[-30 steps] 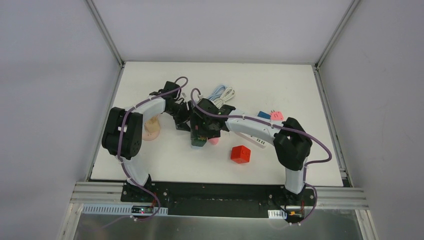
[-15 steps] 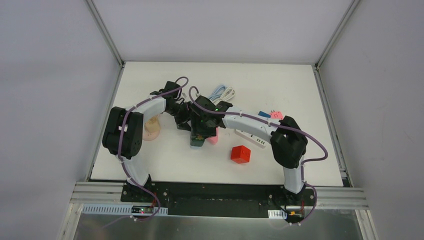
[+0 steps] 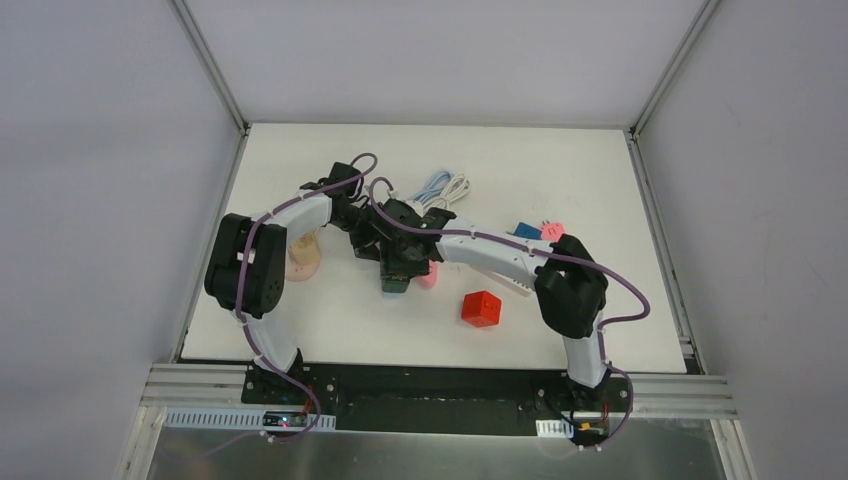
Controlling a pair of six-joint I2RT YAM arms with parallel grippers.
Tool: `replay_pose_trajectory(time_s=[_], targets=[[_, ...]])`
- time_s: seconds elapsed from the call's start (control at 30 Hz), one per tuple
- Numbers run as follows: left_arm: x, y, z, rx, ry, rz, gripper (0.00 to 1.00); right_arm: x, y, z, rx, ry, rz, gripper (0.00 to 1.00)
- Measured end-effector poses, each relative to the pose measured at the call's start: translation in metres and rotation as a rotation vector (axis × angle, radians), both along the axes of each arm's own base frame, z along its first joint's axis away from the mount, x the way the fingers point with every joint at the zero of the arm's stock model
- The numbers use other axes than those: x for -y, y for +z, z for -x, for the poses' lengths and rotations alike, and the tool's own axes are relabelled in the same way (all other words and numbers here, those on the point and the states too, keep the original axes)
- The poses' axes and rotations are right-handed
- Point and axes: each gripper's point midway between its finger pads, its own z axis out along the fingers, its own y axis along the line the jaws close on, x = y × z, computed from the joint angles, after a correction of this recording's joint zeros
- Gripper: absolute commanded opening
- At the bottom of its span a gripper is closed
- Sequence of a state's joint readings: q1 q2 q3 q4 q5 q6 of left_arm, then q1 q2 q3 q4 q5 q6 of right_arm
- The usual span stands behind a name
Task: Pull the plug off the socket
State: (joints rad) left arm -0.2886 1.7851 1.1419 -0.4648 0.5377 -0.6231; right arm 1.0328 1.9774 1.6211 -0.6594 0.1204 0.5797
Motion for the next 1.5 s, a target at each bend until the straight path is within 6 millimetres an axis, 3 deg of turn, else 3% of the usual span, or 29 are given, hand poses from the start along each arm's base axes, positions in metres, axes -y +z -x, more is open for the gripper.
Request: replay_pose_trajectory(time_s=[0.37, 0.7, 1.07, 1.33, 1.5], targets=[[0.002, 0.001, 0.003, 0.026, -0.018, -0.018, 0.4, 0.006, 0.004, 0.0, -0.08, 0.017, -0.037, 0.0], [0.001, 0.001, 0.004, 0.023, -0.016, -0.019, 0.36, -0.003, 0.002, -0.002, 0.089, 0.056, 0.196, 0.0], [0.002, 0.0, 0.006, 0.019, -0.019, -0.02, 0.33, 0.006, 0.004, -0.001, 0.044, 0.069, 0.043, 0.0], [0.0, -0.002, 0.009, 0.024, -0.012, -0.017, 0.31, 0.003, 0.004, -0.002, 0.089, 0.106, 0.175, 0.0], [0.0, -0.002, 0.009, 0.028, -0.01, -0.015, 0.29, 0.004, 0.004, 0.0, 0.073, 0.116, 0.117, 0.0]])
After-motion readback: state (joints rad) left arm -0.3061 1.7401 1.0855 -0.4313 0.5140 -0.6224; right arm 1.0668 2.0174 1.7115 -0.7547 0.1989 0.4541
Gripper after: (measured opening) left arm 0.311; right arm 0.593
